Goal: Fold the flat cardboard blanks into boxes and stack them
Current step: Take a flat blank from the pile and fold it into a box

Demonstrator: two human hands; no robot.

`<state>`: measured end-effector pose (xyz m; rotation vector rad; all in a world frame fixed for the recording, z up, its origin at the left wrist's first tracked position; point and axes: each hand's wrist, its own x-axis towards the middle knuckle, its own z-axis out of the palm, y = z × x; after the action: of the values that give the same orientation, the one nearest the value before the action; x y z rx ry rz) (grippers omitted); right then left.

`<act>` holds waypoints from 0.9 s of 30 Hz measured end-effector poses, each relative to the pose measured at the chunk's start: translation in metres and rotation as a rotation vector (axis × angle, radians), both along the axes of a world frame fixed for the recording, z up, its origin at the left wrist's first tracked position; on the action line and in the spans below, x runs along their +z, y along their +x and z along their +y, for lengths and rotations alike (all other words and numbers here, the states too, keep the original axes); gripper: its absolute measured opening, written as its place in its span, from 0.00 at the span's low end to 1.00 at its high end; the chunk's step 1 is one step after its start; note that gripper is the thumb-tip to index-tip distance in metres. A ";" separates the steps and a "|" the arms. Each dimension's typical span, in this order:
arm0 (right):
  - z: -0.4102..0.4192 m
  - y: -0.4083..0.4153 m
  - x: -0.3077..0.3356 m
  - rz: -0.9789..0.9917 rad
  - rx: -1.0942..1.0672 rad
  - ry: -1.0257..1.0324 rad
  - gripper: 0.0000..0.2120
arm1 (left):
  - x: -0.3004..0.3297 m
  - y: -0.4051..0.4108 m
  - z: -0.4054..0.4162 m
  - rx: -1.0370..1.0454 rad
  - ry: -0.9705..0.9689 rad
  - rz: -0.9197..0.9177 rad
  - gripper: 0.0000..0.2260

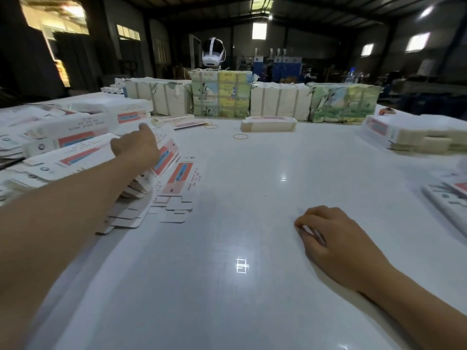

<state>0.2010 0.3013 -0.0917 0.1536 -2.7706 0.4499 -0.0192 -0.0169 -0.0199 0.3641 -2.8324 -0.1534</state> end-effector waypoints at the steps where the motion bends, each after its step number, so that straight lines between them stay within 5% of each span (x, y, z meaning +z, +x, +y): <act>1: 0.000 0.000 0.001 0.004 0.000 0.000 0.11 | 0.005 0.008 0.009 -0.062 0.017 0.047 0.26; 5: -0.003 0.001 0.002 -0.002 0.005 -0.008 0.12 | 0.021 0.051 0.052 -0.386 0.576 0.041 0.07; 9: -0.002 0.005 0.005 -0.042 0.008 0.027 0.13 | 0.016 0.114 0.100 -0.660 0.848 -0.285 0.04; 12: -0.002 0.009 0.006 -0.069 0.013 -0.052 0.10 | 0.002 0.143 0.118 -0.792 0.815 -0.486 0.05; 16: -0.001 0.015 0.008 -0.181 -0.053 -0.293 0.08 | -0.020 0.159 0.115 -0.863 0.819 -0.516 0.07; 19: 0.004 0.017 0.021 -0.100 -0.082 -0.958 0.07 | -0.027 0.160 0.099 -0.859 0.814 -0.477 0.07; 21: 0.012 0.018 0.031 -0.170 -0.058 -1.568 0.16 | -0.024 0.158 0.091 -0.831 0.799 -0.417 0.07; 22: 0.017 0.018 0.034 -0.243 -0.015 -1.706 0.23 | -0.023 0.157 0.089 -0.827 0.778 -0.377 0.08; 24: 0.016 0.021 0.036 -0.362 0.030 -1.623 0.22 | -0.022 0.157 0.091 -0.849 0.670 -0.292 0.07; 27: 0.007 0.023 0.032 -0.267 0.053 -1.370 0.03 | -0.026 0.165 0.100 -0.924 0.305 -0.081 0.09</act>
<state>0.2235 0.3082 -0.0599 -0.1778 -2.0389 2.2863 0.1461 0.0829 -0.0454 -0.9212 -2.8114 -0.7578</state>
